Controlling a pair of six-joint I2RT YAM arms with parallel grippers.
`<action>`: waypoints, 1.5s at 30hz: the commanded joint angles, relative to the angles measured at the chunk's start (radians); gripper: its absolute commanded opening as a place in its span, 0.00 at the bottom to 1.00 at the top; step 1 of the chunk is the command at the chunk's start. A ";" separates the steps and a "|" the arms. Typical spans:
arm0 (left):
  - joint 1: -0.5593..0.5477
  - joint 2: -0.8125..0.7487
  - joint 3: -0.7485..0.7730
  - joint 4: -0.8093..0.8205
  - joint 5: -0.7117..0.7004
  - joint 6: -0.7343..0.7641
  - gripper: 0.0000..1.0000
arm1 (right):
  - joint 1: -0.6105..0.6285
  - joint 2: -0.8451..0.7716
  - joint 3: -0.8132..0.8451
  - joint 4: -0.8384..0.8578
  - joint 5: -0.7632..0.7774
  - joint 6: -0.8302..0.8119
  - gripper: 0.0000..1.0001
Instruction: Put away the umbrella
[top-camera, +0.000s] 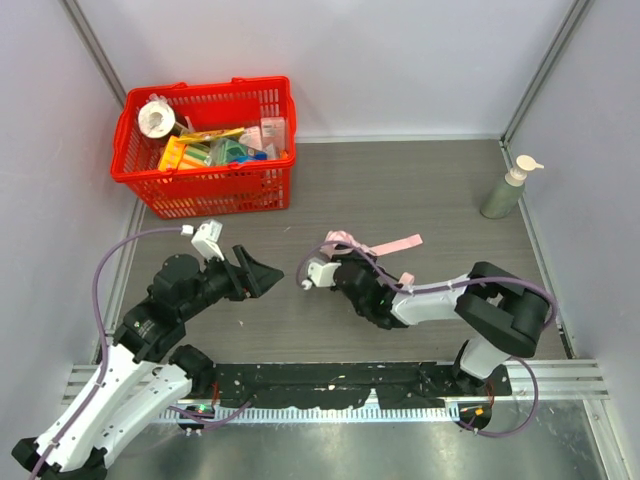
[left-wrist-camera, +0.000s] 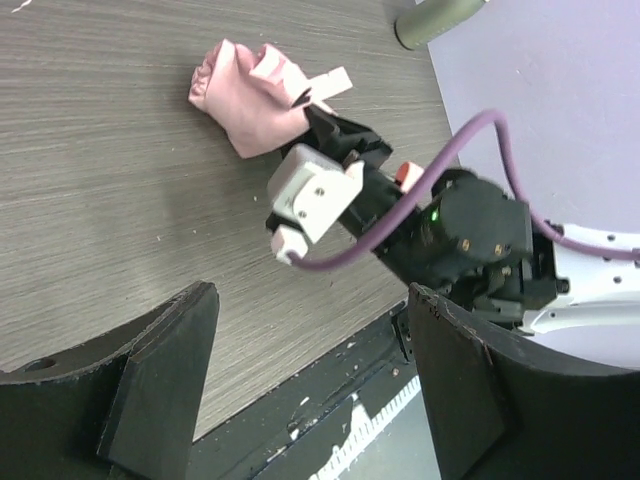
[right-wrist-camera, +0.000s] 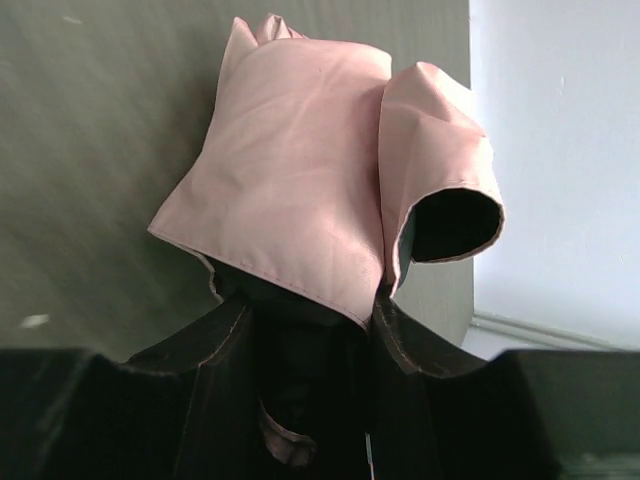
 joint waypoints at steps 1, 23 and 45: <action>0.004 -0.007 -0.019 0.007 -0.027 -0.035 0.79 | 0.079 0.027 -0.008 0.175 0.064 0.110 0.01; 0.055 0.304 -0.151 0.212 -0.035 -0.462 0.82 | 0.081 0.135 0.073 -0.247 -0.560 0.587 0.01; 0.122 0.726 -0.263 0.667 -0.033 -0.593 0.86 | -0.092 0.262 0.201 -0.381 -0.953 0.664 0.01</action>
